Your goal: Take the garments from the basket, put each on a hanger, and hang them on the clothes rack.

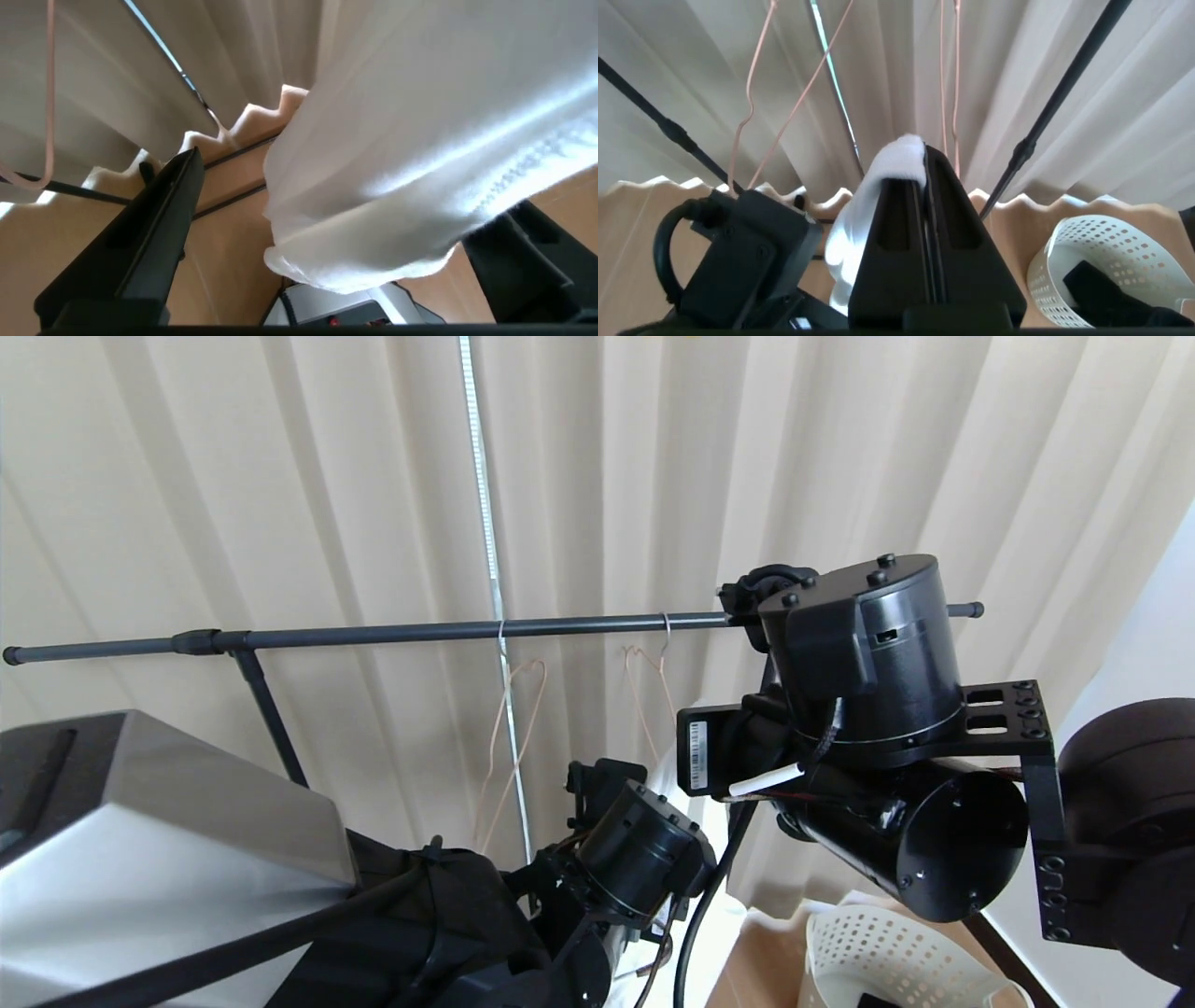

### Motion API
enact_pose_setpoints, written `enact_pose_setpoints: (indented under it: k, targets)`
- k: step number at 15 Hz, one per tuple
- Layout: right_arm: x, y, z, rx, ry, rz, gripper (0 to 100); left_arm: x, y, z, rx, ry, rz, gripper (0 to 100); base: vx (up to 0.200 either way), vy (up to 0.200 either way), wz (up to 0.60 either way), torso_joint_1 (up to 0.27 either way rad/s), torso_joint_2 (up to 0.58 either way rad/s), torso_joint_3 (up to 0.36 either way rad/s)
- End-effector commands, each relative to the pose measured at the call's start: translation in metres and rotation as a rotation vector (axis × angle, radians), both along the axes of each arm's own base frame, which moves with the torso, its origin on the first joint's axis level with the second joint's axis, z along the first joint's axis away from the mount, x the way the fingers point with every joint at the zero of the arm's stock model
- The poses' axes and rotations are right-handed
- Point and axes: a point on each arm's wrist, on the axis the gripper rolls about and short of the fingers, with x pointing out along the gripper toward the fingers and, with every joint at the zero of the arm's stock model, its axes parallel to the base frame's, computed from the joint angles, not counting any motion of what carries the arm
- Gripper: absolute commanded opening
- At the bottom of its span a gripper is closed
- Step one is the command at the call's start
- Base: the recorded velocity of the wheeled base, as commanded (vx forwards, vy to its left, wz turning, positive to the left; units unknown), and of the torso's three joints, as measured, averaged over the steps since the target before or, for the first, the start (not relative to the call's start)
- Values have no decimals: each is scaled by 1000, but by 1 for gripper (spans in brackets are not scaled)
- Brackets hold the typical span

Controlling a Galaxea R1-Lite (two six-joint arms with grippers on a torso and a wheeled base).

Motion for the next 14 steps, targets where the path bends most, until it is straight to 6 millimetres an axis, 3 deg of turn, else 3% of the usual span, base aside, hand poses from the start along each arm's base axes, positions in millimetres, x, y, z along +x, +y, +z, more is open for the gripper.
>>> enact_pose_setpoints:
  k: [1, 7, 8, 9, 14]
  targets:
    - [0, -2, 3, 9, -7, -2, 0, 1, 0, -4, 7, 5, 1, 100, 0, 0, 0, 0, 0, 0]
    - [5, -9, 5, 12, -12, -31, 0, -2, 3, -4, 15, 6, 5, 100, 0, 0, 0, 0, 0, 0]
    - [10, -13, 7, 14, -14, -47, 0, -7, 8, 4, 5, -2, 3, 100, 0, 0, 0, 0, 0, 0]
    - [11, -13, 7, 14, -14, -49, 0, -8, 10, 6, 4, -4, 2, 0, 0, 0, 0, 0, 0, 0]
    - [15, -17, 7, 13, -14, -70, 0, -16, 21, 19, -13, -19, 2, 0, 0, 0, 0, 0, 0, 0]
